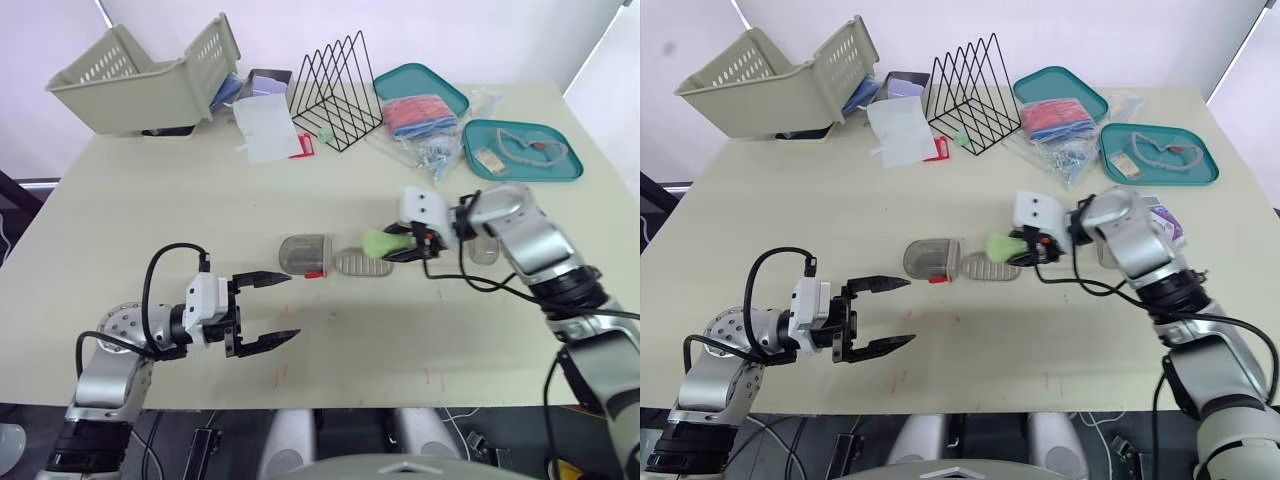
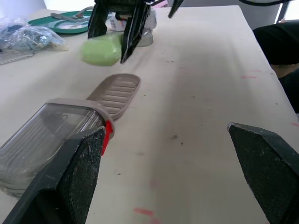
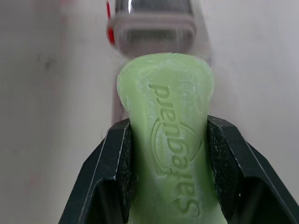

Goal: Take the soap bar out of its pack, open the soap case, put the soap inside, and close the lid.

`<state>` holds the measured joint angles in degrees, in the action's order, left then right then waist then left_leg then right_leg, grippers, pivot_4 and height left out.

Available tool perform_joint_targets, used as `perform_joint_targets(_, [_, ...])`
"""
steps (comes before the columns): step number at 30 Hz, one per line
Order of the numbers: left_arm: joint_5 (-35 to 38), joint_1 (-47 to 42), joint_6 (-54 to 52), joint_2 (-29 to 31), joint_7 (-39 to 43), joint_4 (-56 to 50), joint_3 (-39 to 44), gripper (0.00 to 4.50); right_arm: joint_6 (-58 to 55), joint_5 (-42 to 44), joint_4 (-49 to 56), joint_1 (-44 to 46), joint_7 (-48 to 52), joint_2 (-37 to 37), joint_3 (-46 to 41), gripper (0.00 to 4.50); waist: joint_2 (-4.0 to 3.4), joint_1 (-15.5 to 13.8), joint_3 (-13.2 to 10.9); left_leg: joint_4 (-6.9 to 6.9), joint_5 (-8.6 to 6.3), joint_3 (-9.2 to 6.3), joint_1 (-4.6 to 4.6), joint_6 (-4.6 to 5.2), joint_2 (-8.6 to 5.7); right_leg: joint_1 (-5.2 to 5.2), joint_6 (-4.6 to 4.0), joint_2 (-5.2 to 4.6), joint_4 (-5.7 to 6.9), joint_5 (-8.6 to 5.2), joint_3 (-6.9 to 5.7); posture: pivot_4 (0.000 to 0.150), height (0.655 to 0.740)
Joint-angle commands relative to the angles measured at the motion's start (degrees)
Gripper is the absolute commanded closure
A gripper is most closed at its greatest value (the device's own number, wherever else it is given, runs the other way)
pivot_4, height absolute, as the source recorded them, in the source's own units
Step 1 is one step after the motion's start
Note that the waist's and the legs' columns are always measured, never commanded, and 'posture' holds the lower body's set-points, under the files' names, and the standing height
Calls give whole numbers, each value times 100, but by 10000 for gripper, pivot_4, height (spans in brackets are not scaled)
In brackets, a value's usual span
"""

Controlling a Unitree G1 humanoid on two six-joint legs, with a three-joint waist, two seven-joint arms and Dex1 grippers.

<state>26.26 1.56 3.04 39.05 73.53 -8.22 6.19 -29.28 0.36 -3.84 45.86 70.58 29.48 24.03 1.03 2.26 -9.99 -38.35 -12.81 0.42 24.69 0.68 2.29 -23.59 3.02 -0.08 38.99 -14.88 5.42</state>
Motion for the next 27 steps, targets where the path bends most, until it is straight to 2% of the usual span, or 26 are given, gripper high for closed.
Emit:
perform_joint_targets(1, [92,-24,11,12,-72,-155,47,0,-24,-102,75,79,-116,-29,86,28711,-1,-30,-1,0,0,-1,3,0,-2,-1,0,-5,-2,0,-1,1500,7400])
perform_joint_targets(8, [28,79,43,-1,-207,-232,2,0,-48,-106,-94,201,-80,-141,222,28711,-1,12,-1,0,0,4,0,0,-2,0,1,-4,-3,0,0,1500,7400])
perform_joint_targets(9, [29,93,29,-10,-234,-261,-9,0,-77,-94,-97,205,-80,-160,217,18612,-1,14,-1,1,0,2,0,0,0,-1,0,-1,-1,0,-1,1500,7400])
perform_joint_targets(13, [25,109,8,-30,-322,-300,-36,0,-95,-69,-32,187,-1,-130,232,542,-1,22,-1,2,0,1,-2,0,3,-1,0,2,-2,0,-1,1500,7400])
perform_joint_targets(17, [15,87,19,-38,-354,-290,-51,0,19,-7,57,157,-88,-66,-2,542,-1,15,-1,2,0,3,-1,0,0,-1,0,-2,-4,0,-1,1500,7400])
perform_joint_targets(20, [-5,-29,31,-56,-436,-267,-47,0,419,394,121,-182,-444,14,-830,542,0,-8,0,2,0,2,0,0,-1,-1,0,-4,-4,0,-1,1500,7400])
perform_joint_targets(23, [-40,-259,31,-53,-498,-236,-77,0,1001,1109,327,-1100,-629,19,-1866,542,9,-102,5,2,0,-8,4,0,-4,5,0,-6,-10,0,-9,1500,7400])
perform_joint_targets(25, [-22,-587,-20,18,-430,-104,-114,0,1196,1973,808,-2072,-547,-172,-2659,542,9,-145,4,3,-1,-5,4,0,-7,7,1,-6,-11,0,-7,1500,7400])
perform_joint_targets(27, [-90,-972,-37,135,-312,139,-179,0,1510,2356,1225,-2891,-352,-173,-2977,542,4,-160,1,7,-1,-13,4,0,-8,8,0,-1,-11,-1,-10,1500,7400])
